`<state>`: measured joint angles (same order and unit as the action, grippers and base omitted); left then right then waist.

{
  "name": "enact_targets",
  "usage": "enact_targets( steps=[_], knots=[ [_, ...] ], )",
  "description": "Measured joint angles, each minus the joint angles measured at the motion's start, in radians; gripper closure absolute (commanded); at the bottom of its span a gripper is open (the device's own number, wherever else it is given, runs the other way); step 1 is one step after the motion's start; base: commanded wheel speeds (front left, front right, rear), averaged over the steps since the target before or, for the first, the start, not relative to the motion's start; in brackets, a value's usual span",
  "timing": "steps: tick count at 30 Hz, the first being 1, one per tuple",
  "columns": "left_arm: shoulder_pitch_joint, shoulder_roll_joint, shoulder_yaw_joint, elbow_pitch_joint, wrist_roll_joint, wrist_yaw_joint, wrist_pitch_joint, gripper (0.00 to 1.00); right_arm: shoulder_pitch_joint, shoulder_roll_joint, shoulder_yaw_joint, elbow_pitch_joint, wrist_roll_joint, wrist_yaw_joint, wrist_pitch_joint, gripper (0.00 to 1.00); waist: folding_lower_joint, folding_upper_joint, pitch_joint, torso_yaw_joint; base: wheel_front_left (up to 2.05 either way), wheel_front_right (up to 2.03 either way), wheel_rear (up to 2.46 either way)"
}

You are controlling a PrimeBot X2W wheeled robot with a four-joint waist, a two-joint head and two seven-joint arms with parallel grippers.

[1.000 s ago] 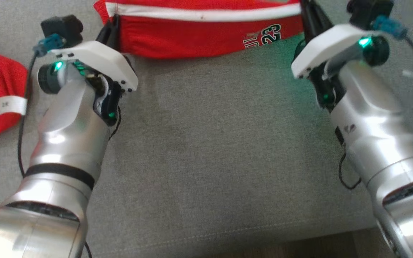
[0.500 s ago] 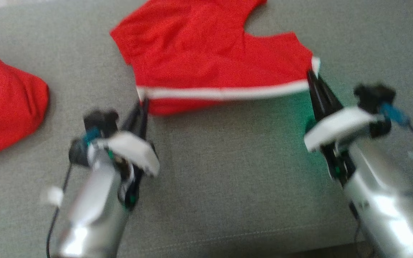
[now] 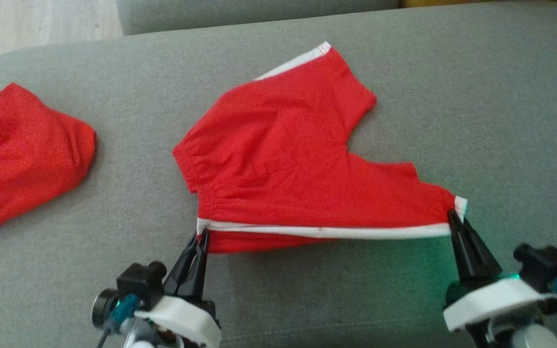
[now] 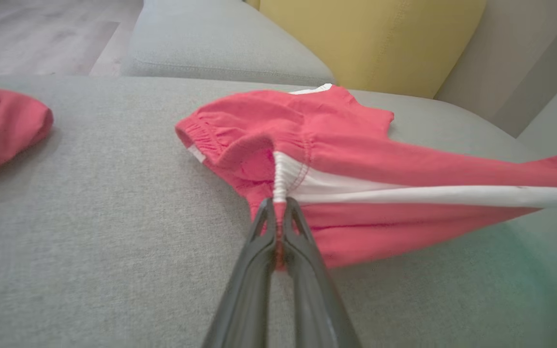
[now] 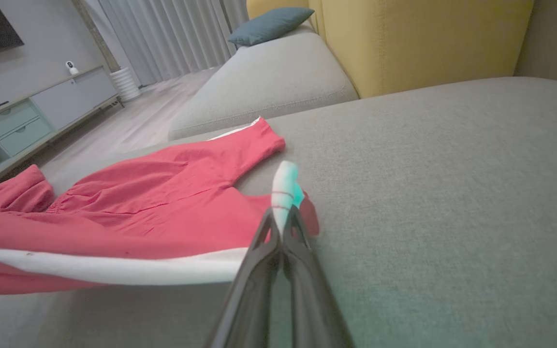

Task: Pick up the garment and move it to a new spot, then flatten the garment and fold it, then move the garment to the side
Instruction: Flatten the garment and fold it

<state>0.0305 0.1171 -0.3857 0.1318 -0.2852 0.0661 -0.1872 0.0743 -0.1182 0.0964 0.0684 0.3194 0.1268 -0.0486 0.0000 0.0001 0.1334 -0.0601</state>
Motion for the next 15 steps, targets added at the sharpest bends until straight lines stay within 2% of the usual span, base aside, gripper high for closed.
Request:
enact_targets(
  steps=[3, 7, 11, 15],
  knots=[
    [0.033, 0.012, -0.006, -0.068, 0.003, 0.014, 0.032, 1.0, 0.065, 0.024, -0.028, -0.112, -0.031, 0.0, 0.072, 1.0, 0.0, 0.0, -0.004, 0.006, 0.0, 0.0, 0.0],
    [0.038, 0.017, -0.018, -0.107, 0.002, 0.022, 0.067, 1.0, 0.078, 0.041, -0.056, -0.193, -0.046, 0.0, 0.132, 1.0, 0.0, 0.0, -0.002, 0.013, 0.0, 0.0, 0.0],
    [0.016, 0.021, -0.018, -0.114, 0.002, 0.02, 0.091, 1.0, 0.061, 0.043, -0.069, -0.218, -0.047, 0.0, 0.175, 1.0, 0.0, 0.0, 0.016, 0.022, 0.0, 0.0, 0.0],
    [-0.072, 0.018, -0.017, -0.102, -0.015, 0.002, 0.108, 1.0, -0.067, 0.025, -0.068, -0.188, -0.036, 0.0, 0.201, 1.0, 0.0, 0.0, 0.053, 0.028, 0.0, 0.0, 0.0]
  ],
)
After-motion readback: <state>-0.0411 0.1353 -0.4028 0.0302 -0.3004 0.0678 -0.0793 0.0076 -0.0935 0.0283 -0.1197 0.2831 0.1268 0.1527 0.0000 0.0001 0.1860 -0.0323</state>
